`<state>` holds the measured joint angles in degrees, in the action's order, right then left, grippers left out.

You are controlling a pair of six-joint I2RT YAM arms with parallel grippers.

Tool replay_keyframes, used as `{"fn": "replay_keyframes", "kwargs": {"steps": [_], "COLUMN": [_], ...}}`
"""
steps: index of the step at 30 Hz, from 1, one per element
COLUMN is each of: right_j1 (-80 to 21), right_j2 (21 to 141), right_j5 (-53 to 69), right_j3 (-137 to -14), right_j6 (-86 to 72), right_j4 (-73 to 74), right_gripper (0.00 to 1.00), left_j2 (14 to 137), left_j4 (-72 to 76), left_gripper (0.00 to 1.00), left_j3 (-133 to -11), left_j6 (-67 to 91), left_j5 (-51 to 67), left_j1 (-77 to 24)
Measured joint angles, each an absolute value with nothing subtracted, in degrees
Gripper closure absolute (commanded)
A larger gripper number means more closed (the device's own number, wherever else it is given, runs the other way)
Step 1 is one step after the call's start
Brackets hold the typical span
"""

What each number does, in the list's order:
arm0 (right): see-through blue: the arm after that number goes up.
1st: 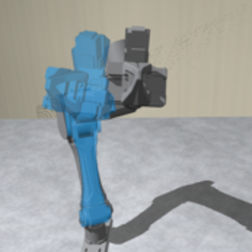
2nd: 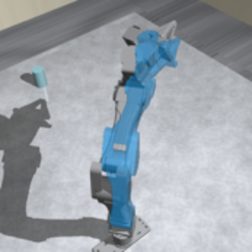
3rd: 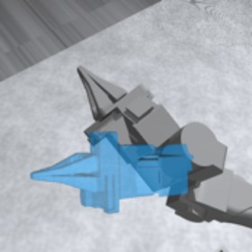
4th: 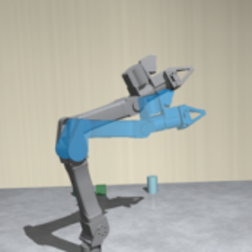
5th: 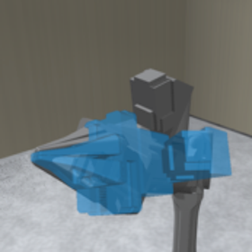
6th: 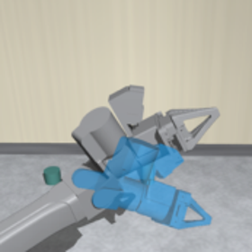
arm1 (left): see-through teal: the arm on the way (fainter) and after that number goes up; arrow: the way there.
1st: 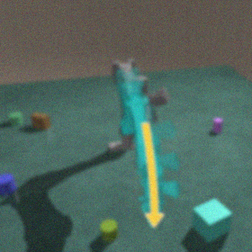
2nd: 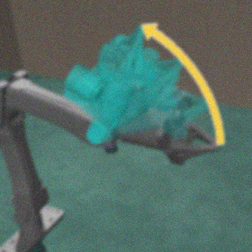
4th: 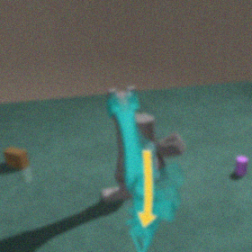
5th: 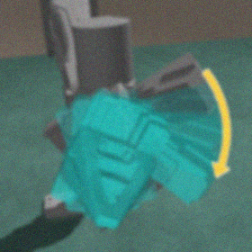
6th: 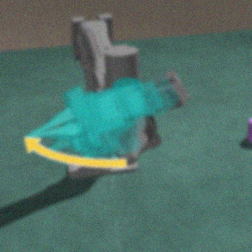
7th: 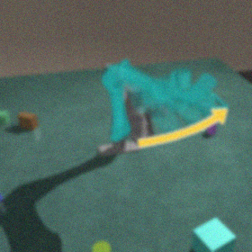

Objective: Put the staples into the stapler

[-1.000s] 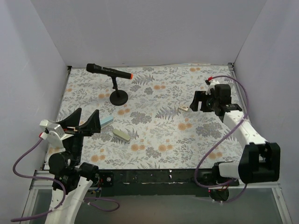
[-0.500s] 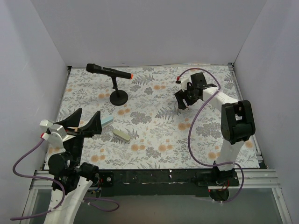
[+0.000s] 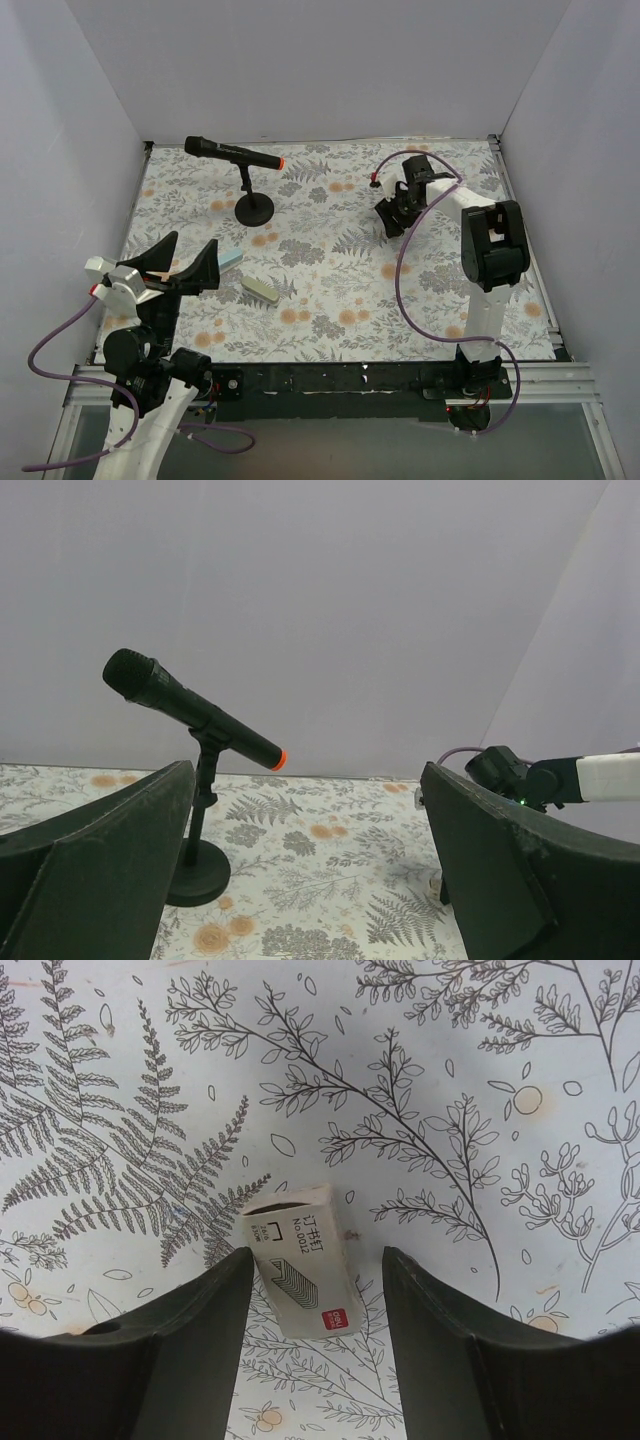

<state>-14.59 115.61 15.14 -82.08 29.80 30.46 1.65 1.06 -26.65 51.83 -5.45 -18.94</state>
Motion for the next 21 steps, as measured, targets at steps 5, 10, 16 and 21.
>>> {"fn": "replay_keyframes", "kwargs": {"steps": [5,10,16,21], "right_j1": [-16.10,-19.66,-27.31,-37.45], "right_j2": [115.63,114.13,108.44,104.27], "right_j5": [12.47,9.30,6.87,6.09], "right_j3": [-82.02,-79.81,-71.94,-66.61], "right_j6": [31.20,31.59,30.04,28.01], "right_j4": [30.63,29.54,27.07,26.63], "right_gripper": [0.46,0.53,0.59,0.60], "left_j2": [1.65,1.65,1.76,2.17], "left_j4": [1.06,1.06,1.04,1.08], "left_gripper": [0.02,0.02,0.02,0.02], "left_j3": [-26.65,-26.61,-26.61,-26.61], "left_j6": [51.81,51.81,51.81,51.86], "left_j5": [-4.86,-4.38,-3.66,-3.25], "left_j1": [-18.94,-18.98,-18.98,-19.00]}}
